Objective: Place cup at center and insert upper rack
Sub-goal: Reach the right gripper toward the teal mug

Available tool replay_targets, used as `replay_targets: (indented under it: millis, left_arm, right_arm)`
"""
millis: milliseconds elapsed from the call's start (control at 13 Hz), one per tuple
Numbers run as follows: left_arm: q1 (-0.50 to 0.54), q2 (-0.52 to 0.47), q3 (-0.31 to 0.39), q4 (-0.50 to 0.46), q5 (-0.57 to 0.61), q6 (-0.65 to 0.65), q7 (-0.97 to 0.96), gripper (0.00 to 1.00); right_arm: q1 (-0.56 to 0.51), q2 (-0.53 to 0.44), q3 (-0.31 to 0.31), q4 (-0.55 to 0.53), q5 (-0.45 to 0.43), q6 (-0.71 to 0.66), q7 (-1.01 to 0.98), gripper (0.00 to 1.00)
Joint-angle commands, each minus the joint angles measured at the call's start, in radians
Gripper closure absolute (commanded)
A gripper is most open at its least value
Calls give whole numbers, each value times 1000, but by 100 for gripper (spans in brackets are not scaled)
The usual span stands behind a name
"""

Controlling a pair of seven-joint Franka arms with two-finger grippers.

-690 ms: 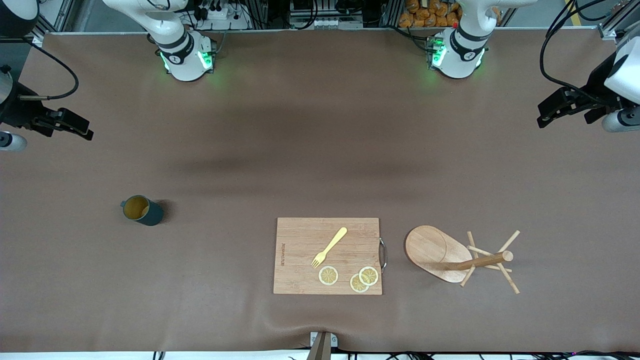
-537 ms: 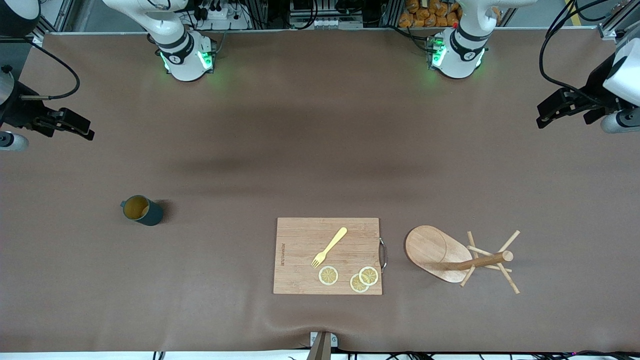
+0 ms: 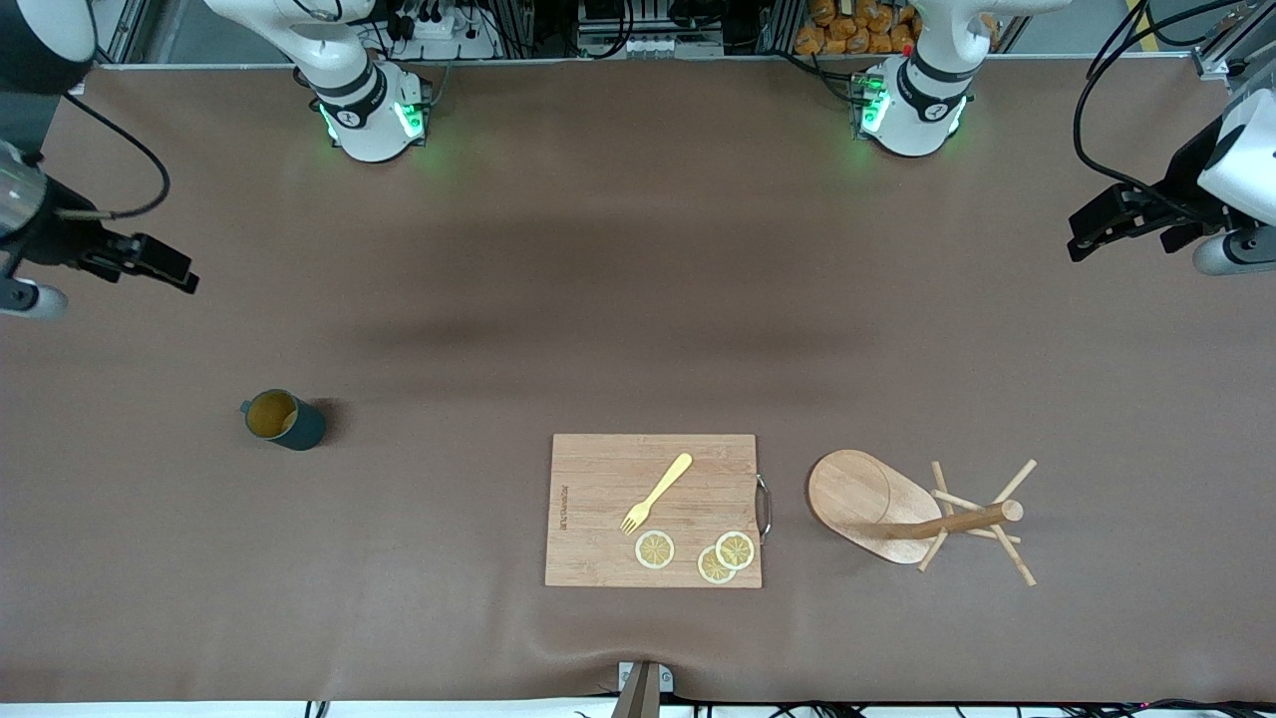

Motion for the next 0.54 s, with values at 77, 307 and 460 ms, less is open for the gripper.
replay_targets:
  millis: [77,307,460]
  left_arm:
    - [0,62,0,52,-5,1,1,0]
    - [0,64,0,51,-3,1,-1,0]
    - [7,61,0,51,-12,7,1,0]
  right_arm:
    - [7,105,0,9,4,66,123,0]
    - [30,179,2,12,6,107,256,0]
    - [44,234,0,12,6,147,336,0]
